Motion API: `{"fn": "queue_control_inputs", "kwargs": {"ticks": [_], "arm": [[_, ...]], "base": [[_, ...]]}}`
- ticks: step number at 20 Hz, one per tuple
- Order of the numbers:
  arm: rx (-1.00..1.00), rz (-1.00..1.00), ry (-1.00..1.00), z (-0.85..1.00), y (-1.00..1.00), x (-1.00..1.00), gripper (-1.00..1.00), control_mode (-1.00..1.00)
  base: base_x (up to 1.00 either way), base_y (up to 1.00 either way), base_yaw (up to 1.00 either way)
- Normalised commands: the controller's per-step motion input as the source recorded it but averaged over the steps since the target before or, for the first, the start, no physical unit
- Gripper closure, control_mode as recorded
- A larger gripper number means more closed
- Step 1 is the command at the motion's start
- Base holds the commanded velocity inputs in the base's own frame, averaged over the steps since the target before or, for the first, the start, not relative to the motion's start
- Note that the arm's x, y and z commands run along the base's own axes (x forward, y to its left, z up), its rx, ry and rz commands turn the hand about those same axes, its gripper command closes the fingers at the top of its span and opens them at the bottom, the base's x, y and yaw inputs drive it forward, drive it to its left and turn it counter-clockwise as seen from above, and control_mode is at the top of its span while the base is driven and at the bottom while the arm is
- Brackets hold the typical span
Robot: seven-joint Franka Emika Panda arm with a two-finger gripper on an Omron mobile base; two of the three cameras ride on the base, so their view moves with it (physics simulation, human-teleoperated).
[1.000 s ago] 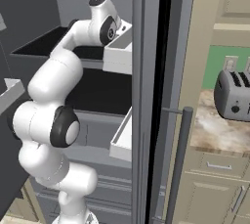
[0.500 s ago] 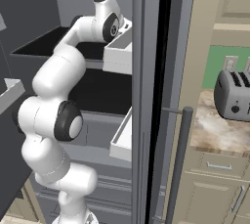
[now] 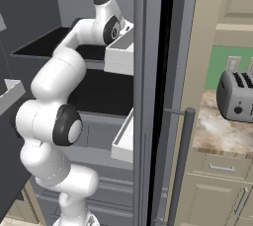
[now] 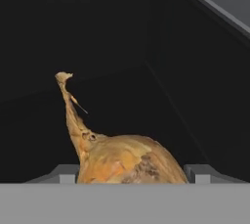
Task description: Grab the garlic and onion from the fridge, place them in the blender, close the lid, and turn on the blender to create a marinade.
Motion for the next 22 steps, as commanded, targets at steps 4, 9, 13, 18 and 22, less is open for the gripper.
{"fn": "queue_control_inputs", "kwargs": {"ticks": [4,9,13,18,22], "arm": [[0.00,0.03,-0.07,-0.10,0.00,-0.12,1.00,-1.00],[0.00,0.01,-0.09,0.02,0.22,-0.83,1.00,-1.00],[0.00,0.01,-0.04,0.00,0.40,-1.00,1.00,-1.00],[0.00,0.01,-0.01,-0.02,0.41,-1.00,1.00,-1.00],[0.00,0.04,0.00,-0.18,0.40,-1.00,1.00,-1.00]], "base": [[0.00,0.00,0.00],[0.00,0.00,0.00],[0.00,0.00,0.00],[0.00,0.00,0.00],[0.00,0.00,0.00]]}}
